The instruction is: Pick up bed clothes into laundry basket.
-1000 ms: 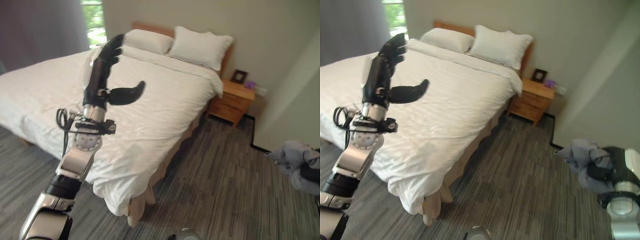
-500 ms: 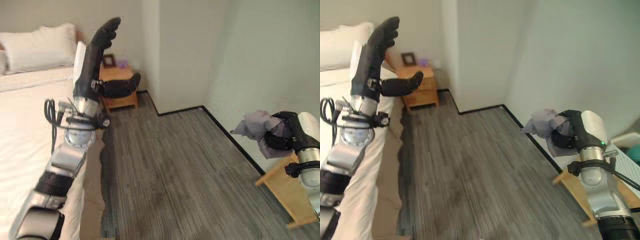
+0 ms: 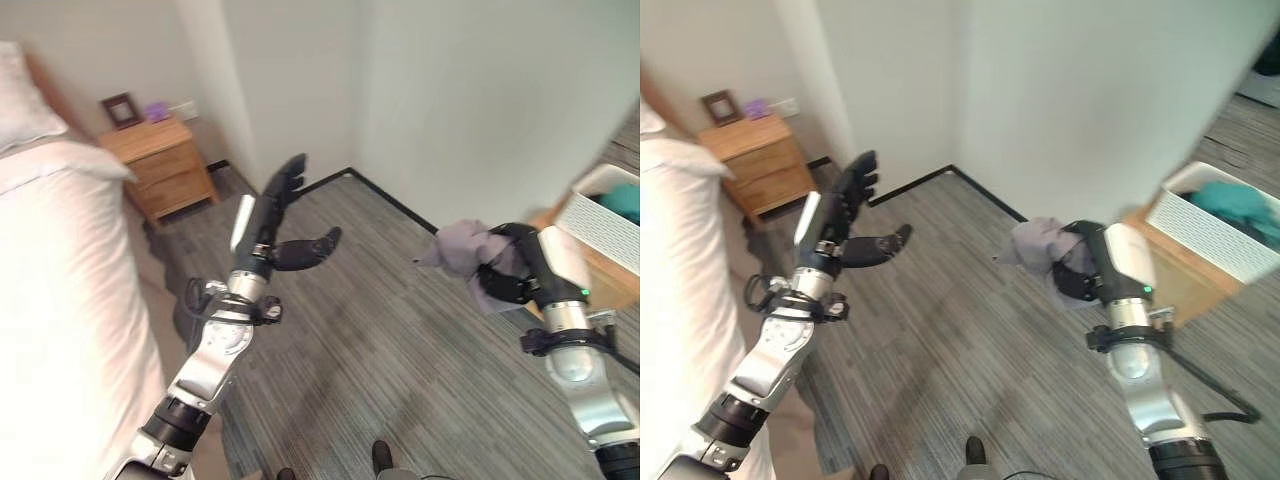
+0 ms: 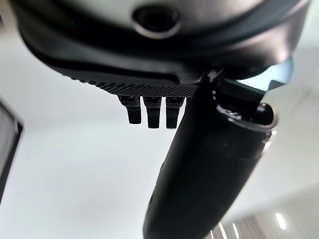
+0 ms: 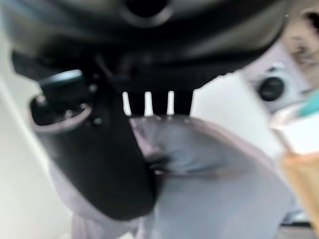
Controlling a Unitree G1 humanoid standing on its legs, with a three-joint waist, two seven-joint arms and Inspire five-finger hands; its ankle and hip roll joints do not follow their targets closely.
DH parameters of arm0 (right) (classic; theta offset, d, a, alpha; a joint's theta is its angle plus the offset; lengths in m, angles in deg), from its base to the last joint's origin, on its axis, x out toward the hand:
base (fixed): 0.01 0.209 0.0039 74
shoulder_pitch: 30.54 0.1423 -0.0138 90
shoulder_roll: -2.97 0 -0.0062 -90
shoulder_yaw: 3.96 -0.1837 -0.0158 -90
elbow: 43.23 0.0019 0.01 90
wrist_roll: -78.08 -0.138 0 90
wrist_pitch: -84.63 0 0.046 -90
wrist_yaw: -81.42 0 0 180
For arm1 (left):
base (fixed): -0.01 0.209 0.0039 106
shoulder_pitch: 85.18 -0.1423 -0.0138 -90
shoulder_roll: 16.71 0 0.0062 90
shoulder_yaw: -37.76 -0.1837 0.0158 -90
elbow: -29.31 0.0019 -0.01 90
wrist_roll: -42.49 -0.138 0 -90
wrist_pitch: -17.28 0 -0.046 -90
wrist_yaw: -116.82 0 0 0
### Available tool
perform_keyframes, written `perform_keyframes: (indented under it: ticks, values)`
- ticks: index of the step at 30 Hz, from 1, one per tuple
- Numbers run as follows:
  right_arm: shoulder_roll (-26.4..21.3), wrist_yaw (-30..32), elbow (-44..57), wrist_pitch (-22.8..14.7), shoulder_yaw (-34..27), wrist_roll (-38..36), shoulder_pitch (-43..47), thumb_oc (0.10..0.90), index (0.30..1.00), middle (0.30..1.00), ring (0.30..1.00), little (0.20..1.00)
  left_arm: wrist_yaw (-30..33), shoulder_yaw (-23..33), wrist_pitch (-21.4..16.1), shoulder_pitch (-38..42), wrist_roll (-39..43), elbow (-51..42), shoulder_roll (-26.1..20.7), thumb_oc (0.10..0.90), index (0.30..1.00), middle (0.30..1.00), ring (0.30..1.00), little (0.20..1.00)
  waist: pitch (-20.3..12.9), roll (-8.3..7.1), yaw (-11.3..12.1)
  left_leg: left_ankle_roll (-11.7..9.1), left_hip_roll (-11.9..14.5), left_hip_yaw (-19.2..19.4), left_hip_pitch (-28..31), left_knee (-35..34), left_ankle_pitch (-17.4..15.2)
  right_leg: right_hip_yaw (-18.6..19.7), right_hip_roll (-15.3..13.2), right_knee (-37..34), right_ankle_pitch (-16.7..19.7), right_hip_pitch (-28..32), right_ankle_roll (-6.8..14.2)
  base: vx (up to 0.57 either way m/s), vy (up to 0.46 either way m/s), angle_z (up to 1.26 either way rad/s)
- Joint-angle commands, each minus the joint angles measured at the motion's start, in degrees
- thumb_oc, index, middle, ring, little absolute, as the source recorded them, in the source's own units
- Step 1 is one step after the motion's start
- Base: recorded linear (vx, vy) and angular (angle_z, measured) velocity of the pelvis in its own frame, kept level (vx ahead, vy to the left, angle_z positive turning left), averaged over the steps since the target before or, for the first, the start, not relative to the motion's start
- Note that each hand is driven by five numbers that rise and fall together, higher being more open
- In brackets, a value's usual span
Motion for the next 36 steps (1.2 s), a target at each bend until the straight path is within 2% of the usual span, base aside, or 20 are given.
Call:
perform_keyframes:
  ticks: [1,2,3,4,5,6,8,11,13,18,21,23,24,25,27,28,29,31,34,36]
  values:
    - [-7.16,7.36,5.65,-2.07,-4.32,1.01,9.4,0.4,0.3,0.3,0.3,0.3,2.12,0.66,-4.29,9.71,-1.46,-1.05,3.02,0.8,0.9,0.9,0.9,0.9,-3.5,4.47,-1.4,-1.56,4.43,1.68,-6.95,-0.39,0.05,-5.77,1.67,9.18,-13.99,0.59,2.48,-0.01,0.132,-0.9]
    - [-8.13,7.81,5.17,-1.57,-2.81,1.28,11.64,0.4,0.3,0.3,0.3,0.3,3.03,-0.86,-3.81,11.95,-2.24,0.2,3.19,0.8,0.9,0.9,0.9,0.9,-2.76,4.66,-1.9,-1.16,4.54,4.54,-6.5,-0.39,-0.51,-8.5,0.54,10.73,-13.02,-1.52,3.13,0.02,0.133,-0.98]
    - [-8.16,7.85,5.06,-1.57,-2.69,1.27,11.83,0.4,0.3,0.3,0.3,0.3,3.05,-0.82,-3.85,12.04,-2.25,0.28,3.21,0.8,0.9,0.9,0.9,0.9,-2.73,4.68,-1.87,-1.15,4.54,4.62,-6.52,-0.39,-0.52,-8.41,0.54,10.79,-13.02,-1.62,3.15,-0.05,0.156,-1.1]
    - [-8.91,8.33,4.7,-1.51,-1.06,1.93,13.92,0.4,0.3,0.3,0.3,0.3,4.32,-0.67,-3.31,12.82,-3.68,0.28,2.54,0.8,0.9,0.9,0.9,0.9,-2.01,5.22,-1.42,-0.7,4.54,7.79,-6.31,-0.39,-1.23,-15.73,-1.96,12.37,-11.37,-3.73,3.35,-0.05,0.113,-1.11]
    - [-9.25,8.16,4.55,-1.58,-0.4,2.15,14.16,0.4,0.3,0.3,0.3,0.3,4.51,-0.46,-3.0,12.64,-4.6,0.13,2.3,0.8,0.9,0.9,0.9,0.9,-2.08,5.44,-1.19,-0.51,4.41,9.47,-6.33,-0.39,-1.56,-19.85,-3.08,12.38,-10.91,-4.0,2.98,-0.05,0.112,-1.24]
    - [-9.27,8.17,4.52,-1.59,-0.33,2.16,14.22,0.4,0.3,0.3,0.3,0.3,4.53,-0.42,-2.97,12.6,-4.64,0.11,2.32,0.8,0.9,0.9,0.9,0.9,-2.13,5.47,-1.28,-0.49,4.4,9.42,-6.38,-0.39,-1.57,-19.93,-3.09,12.3,-10.87,-3.98,3.0,0.0,0.058,-1.22]
    - [-9.26,7.78,4.83,-1.87,0.66,2.98,13.83,0.4,0.3,0.3,0.3,0.3,5.26,1.32,-2.03,10.67,-6.94,-0.86,0.68,0.8,0.9,0.9,0.9,0.9,-1.46,6.25,-0.47,-0.1,4.92,13.2,-4.88,-0.39,-3.03,-27.93,-5.25,18.01,-12.62,-5.17,2.59,0.05,0.085,-1.06]
    - [-8.62,7.17,5.14,-2.0,1.49,3.36,13.71,0.4,0.3,0.3,0.3,0.3,5.53,2.79,-1.26,9.19,-8.57,-1.29,-0.6,0.8,0.9,0.9,0.9,0.9,-0.64,6.54,0.01,0.11,5.34,15.77,-4.32,-0.39,-3.28,-31.36,-7.18,22.64,-13.03,-6.35,2.59,0.04,0.047,-1.18]
    - [-8.19,6.12,4.25,-1.77,1.67,3.93,12.61,0.4,0.3,0.3,0.3,0.3,4.45,6.08,-0.96,4.55,-9.38,-2.79,-1.75,0.8,0.9,0.9,0.9,0.9,-0.82,5.58,1.83,-0.44,5.0,19.69,-4.83,-0.39,-3.25,-37.49,-8.46,16.75,-11.66,-2.32,2.29,-0.04,-0.045,-1.17]
    - [-6.83,6.16,3.16,-1.24,0.08,3.07,8.87,0.4,0.3,0.3,0.3,0.3,3.65,9.04,-1.13,-1.45,-8.24,-3.82,-1.46,0.8,0.9,0.9,0.9,0.9,-1.17,5.94,3.48,-1.43,6.14,22.44,-6.02,-0.39,-1.48,-37.96,-6.13,12.18,-10.67,-1.53,2.3,-0.02,-0.085,-0.97]
    - [-5.62,6.2,1.29,-1.2,-0.85,1.17,6.43,0.4,0.3,0.3,0.3,0.3,4.03,9.18,-1.07,-1.92,-7.49,-2.36,0.31,0.8,0.9,0.9,0.9,0.9,-0.48,6.38,3.13,-2.7,7.98,23.17,-5.13,0.08,-0.32,-35.64,-2.74,7.19,-11.54,-0.22,0.73,0.0,-0.231,-0.84]
    - [-5.92,6.36,0.92,-1.91,-2.29,-0.2,4.66,0.4,0.3,0.3,0.3,0.3,3.63,9.46,-1.45,-2.17,-7.21,-2.67,1.01,0.8,0.9,0.9,0.9,0.9,0.57,5.74,2.94,-4.74,10.61,23.6,-7.86,10.8,-1.22,-33.97,-0.51,1.28,-12.31,3.93,-0.72,0.01,-0.268,-0.57]
    - [-6.34,6.35,0.98,-2.04,-2.43,-0.52,4.47,0.4,0.3,0.3,0.3,0.3,3.75,9.46,-1.63,-2.04,-6.65,-2.68,1.2,0.8,0.9,0.9,0.9,0.9,1.18,5.67,3.38,-6.24,12.68,23.29,-10.43,16.7,0.74,-33.66,0.31,-0.61,-12.82,5.57,-1.6,0.0,-0.27,-0.61]
    - [-7.16,6.33,0.92,-1.72,-2.26,-0.96,4.63,0.4,0.3,0.3,0.3,0.3,4.5,9.08,-1.76,-1.0,-5.68,-1.83,2.01,0.8,0.9,0.9,0.9,0.9,2.74,5.96,4.78,-9.89,15.28,18.92,-15.21,26.53,6.93,-32.41,2.03,-3.01,-14.05,8.08,-3.73,0.0,-0.21,-0.64]
    - [-7.47,6.26,0.94,-1.49,-2.39,-0.95,4.74,0.4,0.3,0.3,0.3,0.3,4.77,8.9,-1.71,-0.5,-5.53,-1.28,2.31,0.8,0.9,0.9,0.9,0.9,3.35,5.95,4.84,-10.53,16.1,16.65,-17.65,29.4,7.54,-32.06,2.48,-3.17,-14.74,8.51,-4.33,-0.03,-0.119,-0.53]
    - [-7.77,6.17,0.94,-1.45,-2.23,-0.75,4.86,0.4,0.3,0.3,0.3,0.3,5.06,8.67,-1.78,-0.16,-5.47,-0.97,2.43,0.8,0.9,0.9,0.9,0.9,3.63,5.86,4.6,-10.41,16.59,15.84,-18.9,29.46,6.86,-31.8,2.28,-3.17,-15.05,8.67,-4.25,-0.01,0.022,-0.39]
    - [-7.83,5.92,0.72,-1.54,-2.01,-1.17,4.74,0.4,0.3,0.3,0.3,0.3,5.44,8.59,-1.83,-0.12,-5.48,-0.72,2.85,0.8,0.9,0.9,0.9,0.9,3.22,6.31,3.9,-10.16,17.94,17.44,-17.62,24.15,5.94,-32.4,1.69,-3.17,-15.01,8.89,-3.31,0.01,0.056,-0.37]
    - [-7.77,5.68,0.58,-1.75,-1.93,-1.51,4.43,0.4,0.3,0.3,0.3,0.3,5.39,8.79,-1.8,-0.43,-5.67,-0.58,3.09,0.8,0.9,0.9,0.9,0.9,2.69,6.46,3.63,-9.69,17.6,18.76,-15.5,20.59,5.3,-32.48,1.33,-3.17,-14.77,9.0,-2.75,0.08,0.094,-0.18]
    - [-8.87,6.02,-0.73,-1.88,-2.02,-0.89,3.75,0.4,0.3,0.3,0.3,0.3,5.37,8.84,-1.5,-1.09,-6.07,0.72,3.71,0.8,0.9,0.9,0.9,0.9,0.91,7.53,2.92,-9.31,16.35,22.09,-10.96,4.91,7.4,-32.82,1.27,-3.17,-14.62,9.89,-1.02,0.15,0.143,-0.07]
    - [-8.37,6.0,-0.51,-1.65,-2.8,-1.2,2.4,0.4,0.3,0.3,0.3,0.3,5.89,8.66,-1.34,-0.8,-5.58,1.64,3.88,0.8,0.9,0.9,0.9,0.9,0.47,7.82,2.21,-9.52,16.68,23.4,-9.95,3.4,9.14,-33.59,1.56,-3.1,-14.8,11.22,-1.12,0.15,0.066,0.12]
